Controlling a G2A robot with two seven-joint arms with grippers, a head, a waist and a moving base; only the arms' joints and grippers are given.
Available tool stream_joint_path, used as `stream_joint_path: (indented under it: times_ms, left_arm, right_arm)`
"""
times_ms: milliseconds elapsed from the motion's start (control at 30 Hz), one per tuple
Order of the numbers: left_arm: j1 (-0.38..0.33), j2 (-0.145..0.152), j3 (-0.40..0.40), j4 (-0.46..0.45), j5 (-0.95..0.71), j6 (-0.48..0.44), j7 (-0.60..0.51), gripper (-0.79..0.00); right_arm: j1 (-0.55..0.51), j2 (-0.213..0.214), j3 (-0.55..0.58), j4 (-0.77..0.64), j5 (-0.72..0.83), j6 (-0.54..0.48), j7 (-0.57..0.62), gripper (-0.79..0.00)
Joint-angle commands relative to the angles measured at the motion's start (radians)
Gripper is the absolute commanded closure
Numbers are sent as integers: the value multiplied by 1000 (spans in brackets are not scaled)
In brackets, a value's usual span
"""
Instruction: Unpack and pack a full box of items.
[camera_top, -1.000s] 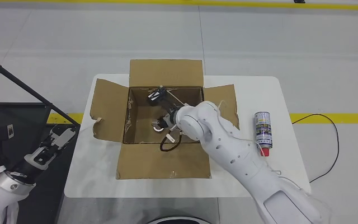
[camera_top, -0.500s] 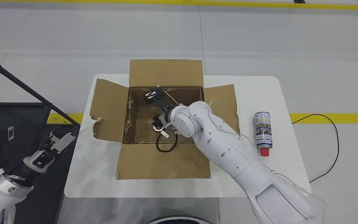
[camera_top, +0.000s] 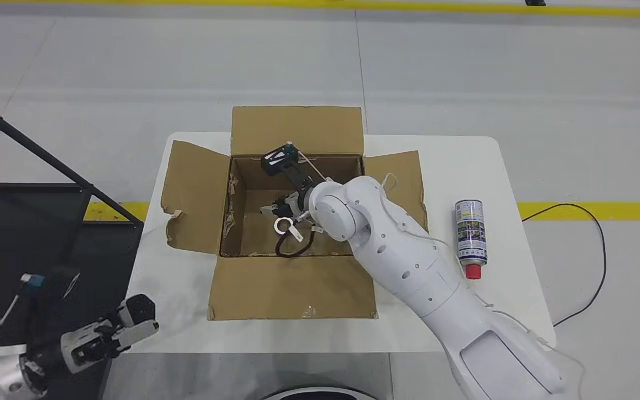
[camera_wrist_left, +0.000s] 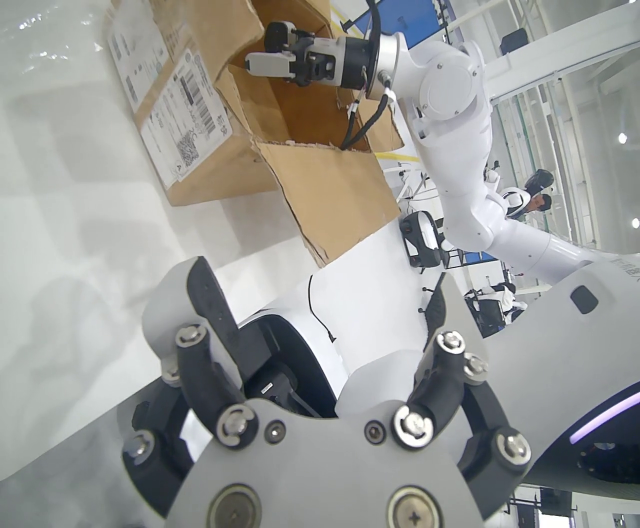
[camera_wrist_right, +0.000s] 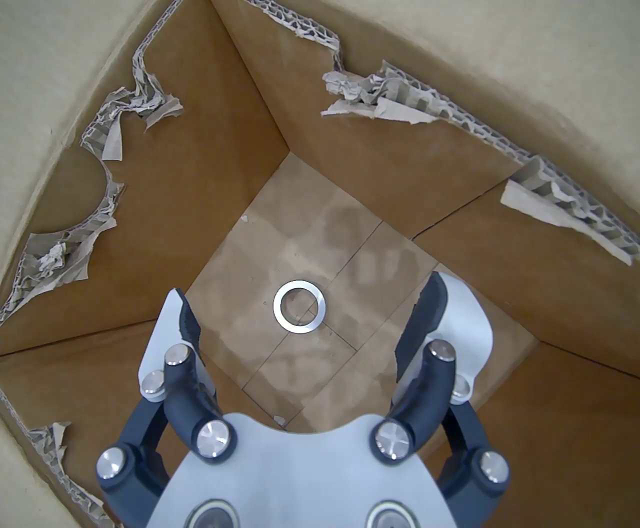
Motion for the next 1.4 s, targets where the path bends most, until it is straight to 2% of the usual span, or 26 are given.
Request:
stream_joint_path:
  times_ms: [0,233,533,767,900,933,967,1000,1033,1067,1100,1133,1167,1367]
  left_arm:
    - [0,0,0,0,0,-1,1,-785]
    - [-1,0,5,0,-3,4,5,-785]
    - [-56,5,183,10,78,104,67,-785]
    - [-91,9,291,41,34,142,63,-785]
    - [-101,10,332,47,27,147,76,-656]
    - [-103,10,338,49,28,147,82,-539]
    - [-103,10,345,51,25,148,90,-385]
    - [-104,9,353,52,22,147,96,-354]
    - [-104,10,359,52,22,146,99,-274]
    - [-104,10,363,52,24,144,102,-228]
    - [-103,10,365,52,25,143,108,-212]
    - [-103,10,368,53,20,143,114,-89]
    - [-101,10,370,53,16,141,119,-18]
    - [-94,12,372,55,-3,136,128,0]
  right_arm:
    - [0,0,0,0,0,0,0,-785]
    - [0,0,0,0,0,0,0,-785]
    - [0,0,0,0,0,0,0,-785]
    - [0,0,0,0,0,0,0,-785]
    - [0,0,0,0,0,0,0,-785]
    - [0,0,0,0,0,0,0,-785]
    - [0,0,0,0,0,0,0,-785]
    - [0,0,0,0,0,0,0,-785]
    - [0,0,0,0,0,0,0,-785]
    - [0,0,0,0,0,0,0,-785]
    - [0,0,0,0,0,0,0,-785]
    - [0,0,0,0,0,0,0,-785]
    - [0,0,0,0,0,0,0,-785]
    - [0,0,0,0,0,0,0,-785]
